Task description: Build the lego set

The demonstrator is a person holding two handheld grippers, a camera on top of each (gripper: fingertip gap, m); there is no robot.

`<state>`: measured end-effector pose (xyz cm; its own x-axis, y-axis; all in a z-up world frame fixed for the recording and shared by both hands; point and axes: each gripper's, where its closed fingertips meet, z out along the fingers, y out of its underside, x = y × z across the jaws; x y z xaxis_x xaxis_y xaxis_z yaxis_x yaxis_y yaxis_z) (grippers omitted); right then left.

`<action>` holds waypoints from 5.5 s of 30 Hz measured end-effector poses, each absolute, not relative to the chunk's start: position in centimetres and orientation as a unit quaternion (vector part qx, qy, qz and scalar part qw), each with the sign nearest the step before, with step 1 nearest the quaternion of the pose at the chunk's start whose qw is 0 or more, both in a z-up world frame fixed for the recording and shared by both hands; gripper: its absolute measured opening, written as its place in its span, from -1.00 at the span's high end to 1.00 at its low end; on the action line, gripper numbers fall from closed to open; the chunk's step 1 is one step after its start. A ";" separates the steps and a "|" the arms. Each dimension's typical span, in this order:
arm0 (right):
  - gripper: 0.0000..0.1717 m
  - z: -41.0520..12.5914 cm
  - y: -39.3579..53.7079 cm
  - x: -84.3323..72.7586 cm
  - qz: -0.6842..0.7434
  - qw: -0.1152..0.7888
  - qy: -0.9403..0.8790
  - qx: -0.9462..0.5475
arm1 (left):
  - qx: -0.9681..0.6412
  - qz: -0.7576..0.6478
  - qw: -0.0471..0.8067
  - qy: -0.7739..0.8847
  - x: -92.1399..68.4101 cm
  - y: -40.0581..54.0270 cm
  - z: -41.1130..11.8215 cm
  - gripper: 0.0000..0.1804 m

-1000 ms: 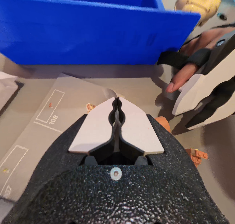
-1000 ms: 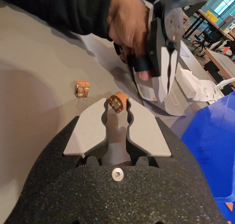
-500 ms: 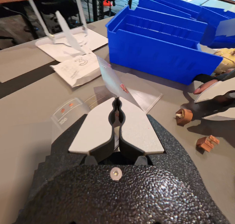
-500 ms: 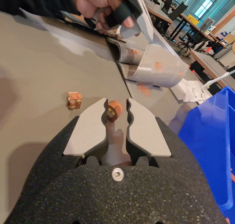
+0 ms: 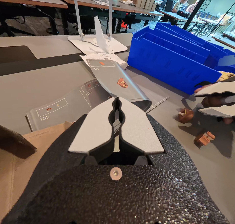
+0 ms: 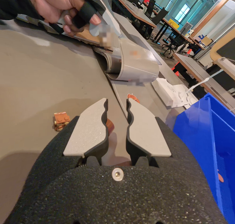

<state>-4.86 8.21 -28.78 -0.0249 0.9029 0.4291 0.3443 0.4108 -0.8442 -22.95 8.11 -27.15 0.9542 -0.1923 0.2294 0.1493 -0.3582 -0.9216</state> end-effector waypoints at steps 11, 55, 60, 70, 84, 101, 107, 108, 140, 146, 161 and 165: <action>0.73 -27.6 9.9 -8.7 0.130 0.505 -0.735 -0.433 | -0.825 -0.150 0.544 -0.038 -24.2 6.4 -27.4 1.00; 0.70 -31.5 12.8 -21.3 0.081 0.389 -0.804 -0.441 | -0.932 0.115 0.311 0.144 -28.9 1.4 -33.5 0.93; 0.69 -31.4 12.6 -21.7 0.085 0.388 -0.806 -0.438 | -0.930 0.115 0.318 0.143 -29.1 1.2 -32.9 0.94; 0.71 -31.5 12.2 -22.2 0.084 0.385 -0.812 -0.431 | -0.931 0.106 0.316 0.148 -28.8 1.0 -32.9 0.94; 0.69 -28.5 12.9 -19.2 0.105 0.431 -0.764 -0.469 | -0.932 0.096 0.314 0.150 -28.4 1.2 -33.4 0.90; 0.73 -24.9 9.0 -7.9 0.340 0.413 -0.631 -0.562 | -0.859 -0.139 0.483 0.093 -23.5 4.1 -29.2 0.84; 0.72 -24.3 6.7 -4.7 0.354 0.431 -0.642 -0.527 | -0.835 -0.135 0.515 0.140 -21.3 4.8 -28.7 0.84; 0.72 -23.7 6.4 -4.2 0.362 0.431 -0.642 -0.521 | -0.833 -0.127 0.517 0.149 -21.0 4.9 -28.8 0.84; 0.73 -21.9 27.0 11.1 0.165 0.478 -0.617 -0.604 | -0.755 -0.110 0.614 0.203 -13.9 8.3 -26.1 0.87; 0.74 -22.9 26.7 11.0 0.166 0.464 -0.623 -0.607 | -0.760 -0.122 0.601 0.215 -12.8 8.5 -27.0 0.87; 0.74 -24.7 27.2 11.4 0.150 0.435 -0.636 -0.619 | -0.778 -0.127 0.568 0.237 -11.9 8.4 -28.9 0.87; 0.74 -25.2 27.5 11.7 0.131 0.428 -0.642 -0.622 | -0.782 -0.130 0.562 0.237 -11.8 8.4 -29.3 0.87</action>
<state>11.69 27.54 -25.24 0.1404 0.9115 0.3865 0.6875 0.1912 -0.7006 -11.76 8.43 -29.27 0.8538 -0.5168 -0.0626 -0.2238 -0.2558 -0.9405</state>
